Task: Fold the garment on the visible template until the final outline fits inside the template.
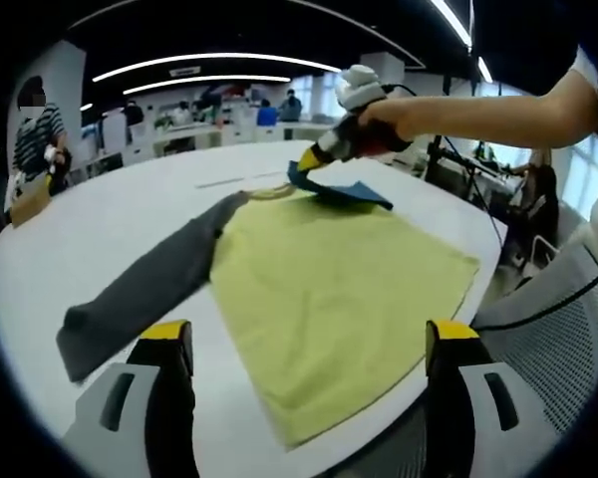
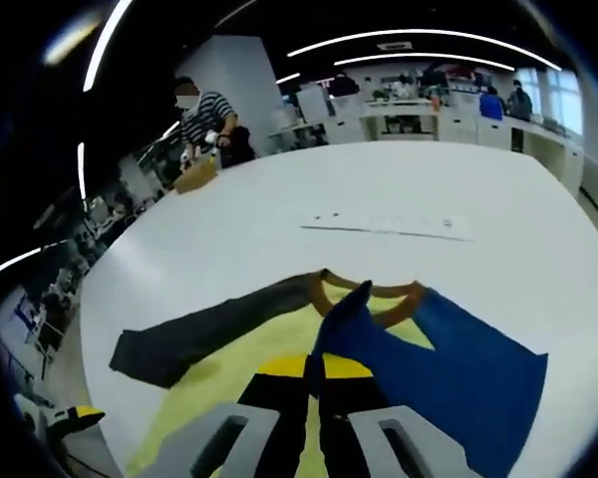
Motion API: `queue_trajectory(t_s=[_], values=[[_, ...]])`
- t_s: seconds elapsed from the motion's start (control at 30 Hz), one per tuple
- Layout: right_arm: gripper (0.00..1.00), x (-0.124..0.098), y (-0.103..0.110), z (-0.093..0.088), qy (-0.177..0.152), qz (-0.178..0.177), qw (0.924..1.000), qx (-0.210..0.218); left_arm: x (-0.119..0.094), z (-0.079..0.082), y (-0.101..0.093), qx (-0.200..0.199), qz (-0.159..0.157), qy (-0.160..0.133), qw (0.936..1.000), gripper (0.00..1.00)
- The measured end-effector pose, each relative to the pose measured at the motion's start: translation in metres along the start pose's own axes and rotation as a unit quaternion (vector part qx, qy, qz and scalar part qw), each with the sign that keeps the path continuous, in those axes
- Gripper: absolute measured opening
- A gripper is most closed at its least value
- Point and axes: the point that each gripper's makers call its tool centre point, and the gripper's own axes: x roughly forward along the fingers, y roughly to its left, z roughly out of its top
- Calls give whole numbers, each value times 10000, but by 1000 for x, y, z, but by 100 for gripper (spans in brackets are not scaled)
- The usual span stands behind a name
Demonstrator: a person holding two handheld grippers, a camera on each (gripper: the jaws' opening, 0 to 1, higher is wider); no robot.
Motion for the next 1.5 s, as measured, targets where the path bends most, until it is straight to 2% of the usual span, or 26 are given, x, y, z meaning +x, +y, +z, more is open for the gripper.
queue_trajectory(t_s=[0.3, 0.77, 1.5], values=[[0, 5, 22, 10, -14, 186, 9996, -223, 0, 1, -1, 79, 24, 22, 10000, 94], [0, 12, 53, 15, 9, 474, 9977, -489, 1, 2, -3, 69, -20, -47, 10000, 94], [0, 23, 100, 11, 102, 926, 9917, -888, 0, 5, -8, 65, -84, -94, 9999, 95]])
